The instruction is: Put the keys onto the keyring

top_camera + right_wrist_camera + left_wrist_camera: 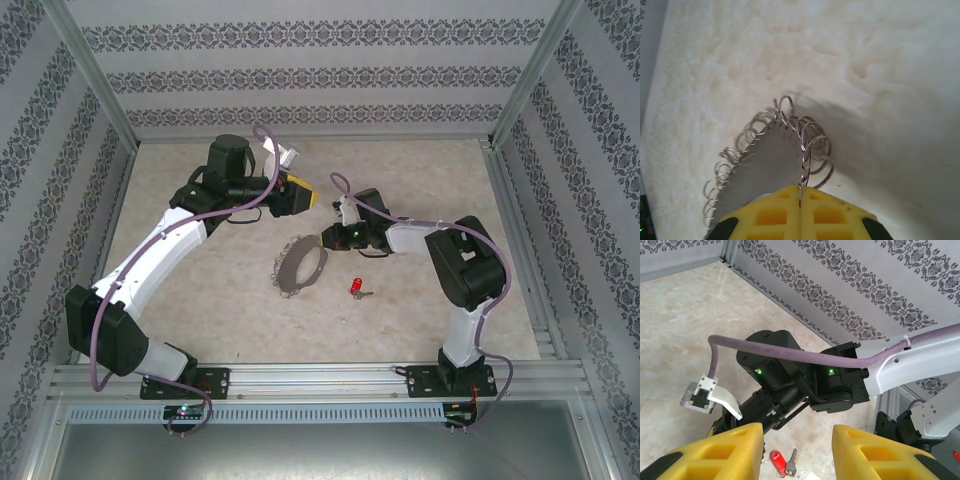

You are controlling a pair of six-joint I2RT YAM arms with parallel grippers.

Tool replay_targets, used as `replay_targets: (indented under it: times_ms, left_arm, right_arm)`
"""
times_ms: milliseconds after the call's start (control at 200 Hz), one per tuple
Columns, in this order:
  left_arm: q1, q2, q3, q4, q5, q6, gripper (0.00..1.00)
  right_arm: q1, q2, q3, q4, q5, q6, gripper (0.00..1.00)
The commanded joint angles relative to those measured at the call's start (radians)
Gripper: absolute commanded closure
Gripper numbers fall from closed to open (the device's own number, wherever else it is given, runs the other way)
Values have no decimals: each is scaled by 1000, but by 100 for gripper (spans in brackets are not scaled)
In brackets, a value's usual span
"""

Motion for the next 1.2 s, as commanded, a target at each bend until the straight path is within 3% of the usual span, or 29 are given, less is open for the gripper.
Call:
replay_targets:
  times_ms: [0, 180, 355, 450, 759, 1194]
  left_arm:
    - [6, 7, 4, 45, 9, -4, 59]
    - [6, 7, -3, 52, 10, -6, 59]
    - [6, 9, -2, 57, 11, -11, 59]
    - [6, 12, -2, 59, 11, -12, 59]
    - [6, 16, -5, 72, 17, -19, 59]
    - [6, 21, -4, 78, 18, -24, 59]
  right_arm:
    - [8, 32, 8, -37, 67, -10, 100]
    - [8, 48, 13, -48, 84, -19, 95]
    - [2, 25, 8, -57, 95, -30, 69]
    - [-10, -9, -6, -62, 96, -34, 64]
    - [-26, -59, -39, -121, 104, -74, 64]
    - [-22, -29, -54, -97, 84, -59, 73]
